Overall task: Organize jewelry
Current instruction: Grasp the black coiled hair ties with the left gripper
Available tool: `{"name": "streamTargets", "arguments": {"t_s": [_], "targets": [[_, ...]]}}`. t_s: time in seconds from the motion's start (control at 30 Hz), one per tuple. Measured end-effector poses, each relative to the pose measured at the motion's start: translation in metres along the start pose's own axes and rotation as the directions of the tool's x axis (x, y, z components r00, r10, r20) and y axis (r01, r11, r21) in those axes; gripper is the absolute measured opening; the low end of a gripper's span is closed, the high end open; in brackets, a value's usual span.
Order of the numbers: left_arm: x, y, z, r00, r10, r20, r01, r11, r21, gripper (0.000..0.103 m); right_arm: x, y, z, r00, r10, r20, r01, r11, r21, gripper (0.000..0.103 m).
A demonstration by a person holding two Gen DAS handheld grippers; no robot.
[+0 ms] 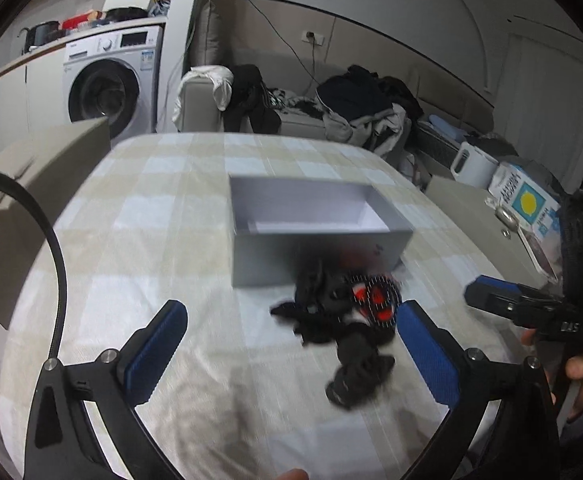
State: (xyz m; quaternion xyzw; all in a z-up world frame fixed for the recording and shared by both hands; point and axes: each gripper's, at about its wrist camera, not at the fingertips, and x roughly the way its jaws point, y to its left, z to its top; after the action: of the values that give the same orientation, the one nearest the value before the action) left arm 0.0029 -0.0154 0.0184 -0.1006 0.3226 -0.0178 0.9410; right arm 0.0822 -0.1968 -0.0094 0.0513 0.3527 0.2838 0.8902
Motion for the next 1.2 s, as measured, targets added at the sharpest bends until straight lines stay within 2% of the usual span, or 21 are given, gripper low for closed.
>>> {"name": "streamTargets", "arguments": {"t_s": [0.13, 0.43, 0.57, 0.7, 0.8, 0.93, 1.0, 1.07, 1.1, 1.17, 1.2], "targets": [[0.001, -0.008, -0.012, 1.000, -0.004, -0.027, 0.005, 1.000, 0.026, 0.102, 0.006, -0.003, -0.011, 0.998, 0.040, -0.044, -0.039, 0.999, 0.033, 0.103], [0.010, -0.020, -0.027, 0.996, -0.048, -0.077, 0.053, 0.997, 0.061, 0.102, 0.004, -0.003, -0.024, 0.997, 0.066, -0.047, -0.063, 0.996, 0.066, 0.103], [0.015, -0.028, -0.031, 0.992, -0.064, -0.111, 0.075, 0.992, 0.098, 0.089, 0.007, -0.005, -0.028, 0.996, 0.063, -0.060, -0.058, 0.995, 0.080, 0.103], [0.017, -0.031, -0.033, 0.989, -0.083, -0.121, 0.096, 0.989, 0.112, 0.084, 0.008, -0.006, -0.029, 0.996, 0.064, -0.061, -0.059, 0.995, 0.084, 0.103], [0.018, -0.031, -0.033, 0.987, -0.091, -0.129, 0.106, 0.987, 0.117, 0.073, 0.008, -0.006, -0.029, 0.996, 0.069, -0.062, -0.063, 0.994, 0.086, 0.103], [0.019, -0.031, -0.034, 0.985, -0.103, -0.140, 0.120, 0.985, 0.121, 0.071, 0.009, -0.006, -0.030, 0.995, 0.072, -0.065, -0.066, 0.994, 0.086, 0.103], [0.019, -0.032, -0.034, 0.984, -0.107, -0.141, 0.124, 0.984, 0.125, 0.062, 0.010, -0.005, -0.030, 0.995, 0.072, -0.065, -0.066, 0.994, 0.087, 0.103], [0.020, -0.031, -0.034, 0.982, -0.115, -0.153, 0.134, 0.983, 0.122, 0.046, 0.010, -0.005, -0.030, 0.995, 0.074, -0.066, -0.069, 0.994, 0.087, 0.103], [0.022, -0.030, -0.033, 0.981, -0.117, -0.157, 0.136, 0.983, 0.120, 0.043, 0.010, -0.005, -0.030, 0.995, 0.074, -0.066, -0.068, 0.994, 0.087, 0.103], [0.022, -0.029, -0.033, 0.980, -0.121, -0.161, 0.141, 0.983, 0.114, 0.028, 0.010, -0.005, -0.030, 0.995, 0.073, -0.065, -0.068, 0.994, 0.085, 0.103], [0.022, -0.029, -0.033, 0.979, -0.124, -0.163, 0.144, 0.983, 0.114, 0.027, 0.011, -0.005, -0.030, 0.995, 0.074, -0.066, -0.068, 0.994, 0.087, 0.103]]}}
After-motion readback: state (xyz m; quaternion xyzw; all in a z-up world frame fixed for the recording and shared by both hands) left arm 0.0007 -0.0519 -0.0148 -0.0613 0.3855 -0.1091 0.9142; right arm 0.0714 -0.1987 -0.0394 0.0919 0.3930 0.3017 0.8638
